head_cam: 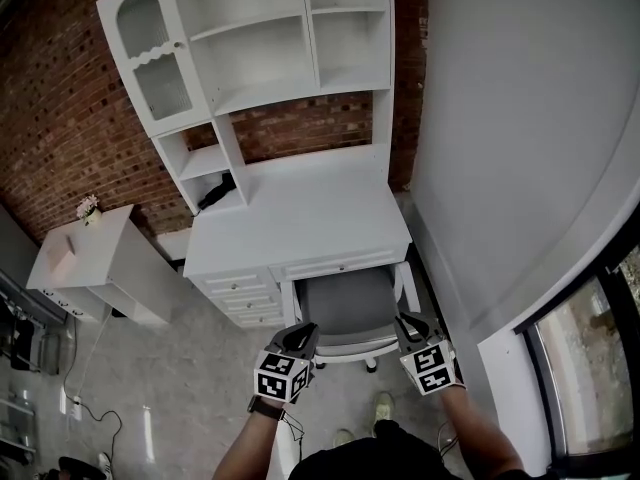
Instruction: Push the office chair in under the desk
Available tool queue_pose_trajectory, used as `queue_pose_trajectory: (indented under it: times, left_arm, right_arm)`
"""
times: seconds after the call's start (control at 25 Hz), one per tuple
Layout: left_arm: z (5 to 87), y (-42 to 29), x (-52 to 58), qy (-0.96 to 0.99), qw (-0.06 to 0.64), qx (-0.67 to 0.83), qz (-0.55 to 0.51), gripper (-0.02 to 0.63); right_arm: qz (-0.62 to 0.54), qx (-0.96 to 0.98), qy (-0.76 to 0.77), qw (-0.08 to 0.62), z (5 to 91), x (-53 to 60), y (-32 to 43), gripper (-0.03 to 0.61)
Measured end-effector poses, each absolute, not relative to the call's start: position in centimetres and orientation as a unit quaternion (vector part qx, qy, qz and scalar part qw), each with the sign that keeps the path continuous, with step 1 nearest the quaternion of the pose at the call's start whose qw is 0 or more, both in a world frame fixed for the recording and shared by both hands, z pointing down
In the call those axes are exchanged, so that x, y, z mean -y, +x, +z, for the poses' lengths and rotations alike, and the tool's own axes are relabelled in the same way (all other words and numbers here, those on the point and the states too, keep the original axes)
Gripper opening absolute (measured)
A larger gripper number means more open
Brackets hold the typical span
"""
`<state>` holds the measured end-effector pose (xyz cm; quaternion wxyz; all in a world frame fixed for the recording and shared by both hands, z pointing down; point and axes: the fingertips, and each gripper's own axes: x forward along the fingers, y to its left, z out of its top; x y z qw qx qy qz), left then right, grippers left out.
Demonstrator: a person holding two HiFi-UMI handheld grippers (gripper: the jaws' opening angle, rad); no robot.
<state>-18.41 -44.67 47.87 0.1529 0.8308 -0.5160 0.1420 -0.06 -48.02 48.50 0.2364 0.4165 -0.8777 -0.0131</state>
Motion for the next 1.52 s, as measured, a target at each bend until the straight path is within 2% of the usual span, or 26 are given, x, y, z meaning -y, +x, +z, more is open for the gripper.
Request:
queue_pose_trajectory:
  times: [0.2, 0.64, 1.52]
  left_arm:
    - [44.4, -19.1, 44.9, 0.818, 0.136, 0.551, 0.095, 0.017]
    - [37.7, -20.5, 44.7, 0.790, 0.121, 0.601, 0.015, 0.008]
    - [38.0, -20.6, 45.6, 0.784, 0.123, 0.609, 0.010, 0.006]
  right_arm:
    - [0.020, 0.884, 0.436, 0.165, 44.1, 48.5, 0.2, 0.025]
    - [0.022, 0.881, 0.466, 0.083, 38.3, 48.4, 1.5, 0.009]
    - [0.024, 0.885, 0.460, 0.071, 38.5, 49.4, 1.7, 0.005]
